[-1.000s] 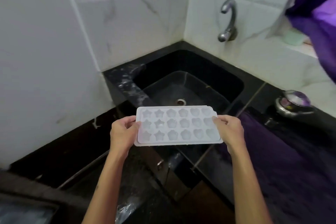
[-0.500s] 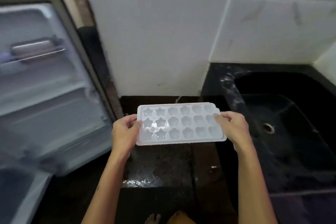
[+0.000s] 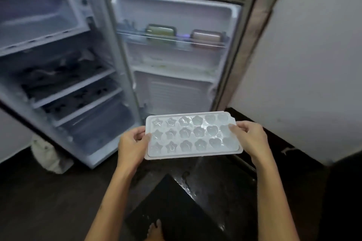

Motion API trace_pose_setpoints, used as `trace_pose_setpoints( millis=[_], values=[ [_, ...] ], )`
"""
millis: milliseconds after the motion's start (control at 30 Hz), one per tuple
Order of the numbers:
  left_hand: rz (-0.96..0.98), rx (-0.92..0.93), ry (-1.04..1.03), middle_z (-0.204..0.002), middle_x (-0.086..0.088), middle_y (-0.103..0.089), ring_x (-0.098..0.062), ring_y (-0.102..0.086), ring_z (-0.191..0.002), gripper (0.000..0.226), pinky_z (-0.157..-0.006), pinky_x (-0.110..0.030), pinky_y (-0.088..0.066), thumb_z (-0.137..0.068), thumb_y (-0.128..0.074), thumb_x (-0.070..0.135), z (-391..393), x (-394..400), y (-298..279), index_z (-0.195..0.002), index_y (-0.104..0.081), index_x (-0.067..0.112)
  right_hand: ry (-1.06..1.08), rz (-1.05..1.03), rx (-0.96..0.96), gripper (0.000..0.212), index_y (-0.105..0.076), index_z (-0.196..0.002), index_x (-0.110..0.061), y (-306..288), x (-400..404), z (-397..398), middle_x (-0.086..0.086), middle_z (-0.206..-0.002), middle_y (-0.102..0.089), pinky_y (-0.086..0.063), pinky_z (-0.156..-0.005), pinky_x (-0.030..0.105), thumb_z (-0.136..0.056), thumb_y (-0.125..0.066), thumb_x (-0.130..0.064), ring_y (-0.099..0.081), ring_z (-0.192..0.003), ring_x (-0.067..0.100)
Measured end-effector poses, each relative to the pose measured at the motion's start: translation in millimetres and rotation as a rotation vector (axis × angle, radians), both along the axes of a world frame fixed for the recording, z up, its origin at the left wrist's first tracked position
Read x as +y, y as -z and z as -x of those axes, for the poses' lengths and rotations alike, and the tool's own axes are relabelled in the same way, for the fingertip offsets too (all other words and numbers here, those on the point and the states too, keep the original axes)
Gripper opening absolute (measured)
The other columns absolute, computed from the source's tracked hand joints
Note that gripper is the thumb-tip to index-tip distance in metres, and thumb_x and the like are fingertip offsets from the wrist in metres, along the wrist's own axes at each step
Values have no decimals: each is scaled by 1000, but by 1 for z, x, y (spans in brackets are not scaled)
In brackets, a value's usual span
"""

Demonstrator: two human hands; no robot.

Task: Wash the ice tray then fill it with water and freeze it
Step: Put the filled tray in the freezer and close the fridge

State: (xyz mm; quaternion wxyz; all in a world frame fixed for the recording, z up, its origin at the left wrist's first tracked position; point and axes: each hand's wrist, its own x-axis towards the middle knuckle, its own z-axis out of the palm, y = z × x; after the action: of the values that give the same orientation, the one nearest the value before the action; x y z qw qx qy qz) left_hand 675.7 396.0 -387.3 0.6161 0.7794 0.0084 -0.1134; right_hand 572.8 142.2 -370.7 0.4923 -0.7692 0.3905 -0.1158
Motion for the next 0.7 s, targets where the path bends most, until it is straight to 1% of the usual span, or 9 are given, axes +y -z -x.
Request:
trace_pose_setpoints(
  millis=[67,133,200,300,367,433,567,633,700],
  values=[
    [-19,-6,-77,-86,5,-71,-5,-68,-76,22,-64,-19,-55,-88,-57,3,-14,28,-1,-99,-68,18,-78,-27,-3,10,-69,-95,-20,2,20,-34,-4,-89,-71,-53,-73,29,-88,-65,-27,-67,-88,14],
    [-31,-2,-120,-89,2,-72,-13,-69,-83,21,-74,-31,-57,-87,-57,3,-28,49,0,-100,-68,16,-128,-41,-12,9,-70,-93,-20,4,37,-60,-3,-87,-72,-55,-80,34,-86,-68,-25,-69,-86,15],
    [-36,-9,-192,-90,1,-72,-17,-69,-87,20,-80,-39,-56,-87,-59,4,-46,75,0,-94,-68,20,-201,-50,-16,7,-70,-92,-19,7,59,-92,-3,-85,-72,-55,-80,33,-86,-69,-22,-70,-84,15],
    [-39,-28,-279,-86,6,-71,-17,-68,-85,29,-77,-37,-56,-85,-60,3,-67,106,-2,-81,-65,31,-306,-45,-15,5,-68,-92,-19,7,90,-135,-5,-83,-70,-54,-75,31,-87,-68,-19,-69,-82,14],
    [-49,-22,-315,-86,7,-71,-16,-69,-83,32,-75,-36,-56,-85,-60,3,-78,122,-4,-80,-64,34,-350,-21,3,5,-65,-90,-22,6,105,-158,-8,-81,-68,-53,-77,31,-88,-66,-18,-67,-83,14],
    [-54,-20,-363,-86,9,-70,-14,-68,-83,25,-74,-34,-55,-85,-61,6,-90,134,-5,-83,-64,31,-393,-6,4,7,-64,-91,-23,4,119,-181,-9,-80,-67,-53,-77,32,-88,-65,-16,-67,-83,14],
    [-96,-54,-477,-80,12,-65,-1,-61,-73,19,-64,-22,-49,-86,-62,5,-119,145,-10,-93,-64,22,-466,18,0,11,-68,-98,-18,2,136,-234,-2,-89,-71,-55,-79,34,-88,-64,-16,-69,-87,17],
    [-103,-67,-516,-79,10,-64,0,-59,-70,19,-60,-20,-48,-86,-61,3,-135,147,-14,-90,-64,22,-495,26,-17,13,-70,-100,-16,2,141,-261,0,-92,-72,-56,-82,37,-88,-65,-17,-69,-89,19],
    [-116,-67,-559,-78,12,-65,-3,-59,-68,18,-56,-23,-47,-86,-61,4,-155,150,-16,-90,-65,21,-524,38,-35,13,-70,-98,-16,2,145,-288,0,-92,-73,-56,-83,39,-87,-65,-17,-68,-89,19]
  ],
)
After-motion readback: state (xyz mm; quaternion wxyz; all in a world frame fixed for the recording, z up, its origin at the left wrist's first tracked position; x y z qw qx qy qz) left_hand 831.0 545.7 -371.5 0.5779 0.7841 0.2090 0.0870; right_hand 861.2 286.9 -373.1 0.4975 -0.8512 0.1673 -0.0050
